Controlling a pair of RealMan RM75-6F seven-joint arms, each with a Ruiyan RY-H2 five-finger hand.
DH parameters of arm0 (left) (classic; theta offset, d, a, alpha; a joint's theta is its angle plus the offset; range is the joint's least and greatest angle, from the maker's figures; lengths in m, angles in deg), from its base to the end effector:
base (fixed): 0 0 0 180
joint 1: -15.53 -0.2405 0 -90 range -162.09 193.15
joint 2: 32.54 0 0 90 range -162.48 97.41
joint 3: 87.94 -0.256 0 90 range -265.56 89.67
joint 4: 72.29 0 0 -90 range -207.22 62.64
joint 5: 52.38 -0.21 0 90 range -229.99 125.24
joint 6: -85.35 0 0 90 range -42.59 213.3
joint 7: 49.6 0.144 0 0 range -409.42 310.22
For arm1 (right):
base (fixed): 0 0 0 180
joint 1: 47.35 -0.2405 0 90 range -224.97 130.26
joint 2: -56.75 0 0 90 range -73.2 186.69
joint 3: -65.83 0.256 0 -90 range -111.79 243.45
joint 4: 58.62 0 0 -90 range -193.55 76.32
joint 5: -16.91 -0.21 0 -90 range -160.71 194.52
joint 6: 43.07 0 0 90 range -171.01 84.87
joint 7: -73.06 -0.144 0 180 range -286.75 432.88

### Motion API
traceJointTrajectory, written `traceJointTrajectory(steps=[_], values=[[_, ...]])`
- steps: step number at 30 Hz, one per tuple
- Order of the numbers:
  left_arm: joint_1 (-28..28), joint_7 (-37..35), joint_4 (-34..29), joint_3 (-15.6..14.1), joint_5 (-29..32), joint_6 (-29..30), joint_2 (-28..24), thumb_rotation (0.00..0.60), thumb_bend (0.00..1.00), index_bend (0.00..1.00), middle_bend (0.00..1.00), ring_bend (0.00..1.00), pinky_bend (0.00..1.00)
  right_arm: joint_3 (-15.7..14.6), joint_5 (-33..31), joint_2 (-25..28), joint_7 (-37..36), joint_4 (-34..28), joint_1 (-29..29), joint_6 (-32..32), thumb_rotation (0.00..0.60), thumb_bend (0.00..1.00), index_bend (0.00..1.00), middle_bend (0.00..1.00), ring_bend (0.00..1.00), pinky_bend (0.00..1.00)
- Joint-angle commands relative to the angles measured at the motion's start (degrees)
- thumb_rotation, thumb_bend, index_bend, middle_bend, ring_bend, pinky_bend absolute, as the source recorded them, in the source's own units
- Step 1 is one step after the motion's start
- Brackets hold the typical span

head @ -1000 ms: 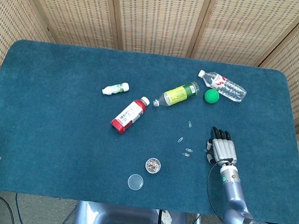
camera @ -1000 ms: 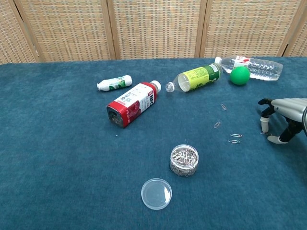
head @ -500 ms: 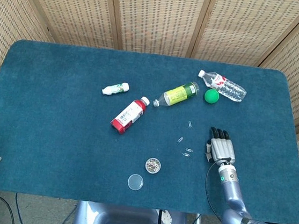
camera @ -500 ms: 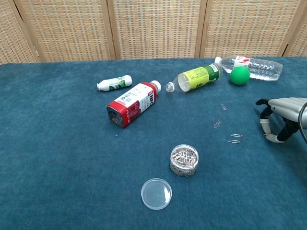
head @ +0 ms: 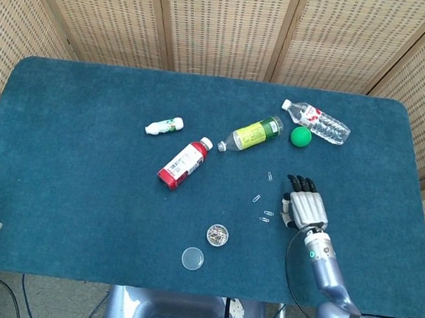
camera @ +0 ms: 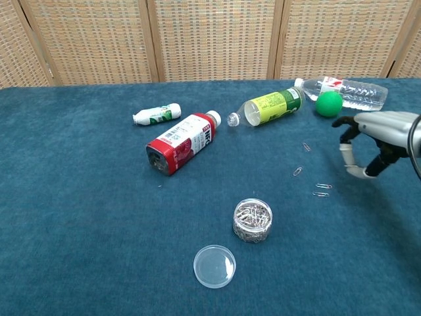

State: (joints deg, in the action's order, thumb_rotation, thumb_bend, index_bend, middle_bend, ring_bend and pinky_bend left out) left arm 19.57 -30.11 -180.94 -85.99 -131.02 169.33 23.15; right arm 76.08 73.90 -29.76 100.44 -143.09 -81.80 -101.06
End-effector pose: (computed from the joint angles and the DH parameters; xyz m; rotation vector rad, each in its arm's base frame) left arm -0.2855 0.1684 0.1797 -1.3908 -0.8501 -0.6506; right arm -0.2157 -0.3303 0.0063 1.6952 -0.9829 0.7160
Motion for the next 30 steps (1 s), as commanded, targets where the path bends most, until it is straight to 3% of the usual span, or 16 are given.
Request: traceJointTrajectory(steps=[1,5,10,17,30], values=[[0.1,0.11,0.08,0.02,0.14,-0.15,0.11,0.6,0.0,0.0,0.0,0.0,0.0,1.54,2.09,3.79,3.39,-8.74,-2.23,-1.05,0.6,0.49,0.64,0.07,0.0,0.06],[0.26,0.18,0.2,0.07,0.54,-0.47,0.17,0.6,0.0,0.0,0.0,0.0,0.0,1.39,3.32,4.39,6.04,-13.2,-4.3,-0.5,0.6,0.49,0.64,0.09,0.0,0.06],[0.46,0.22,0.36,0.11,0.96,-0.88,0.2,0.6,0.0,0.0,0.0,0.0,0.0,-0.02,3.94,2.37,9.05,-14.33,-5.84,-0.53,0.6,0.49,0.65,0.1,0.0,0.06],[0.6,-0.25,0.37,0.05,1.26,-1.29,0.02,0.6,0.0,0.0,0.0,0.0,0.0,-1.84,4.54,-2.94,10.22,-11.68,-8.18,1.04,0.6,0.49,0.67,0.11,0.0,0.06],[0.85,-0.46,0.49,-0.07,1.44,-1.7,0.01,0.6,0.0,0.0,0.0,0.0,0.0,-3.5,4.39,-6.68,11.9,-9.82,-10.18,1.72,0.6,0.49,0.67,0.11,0.0,0.06]])
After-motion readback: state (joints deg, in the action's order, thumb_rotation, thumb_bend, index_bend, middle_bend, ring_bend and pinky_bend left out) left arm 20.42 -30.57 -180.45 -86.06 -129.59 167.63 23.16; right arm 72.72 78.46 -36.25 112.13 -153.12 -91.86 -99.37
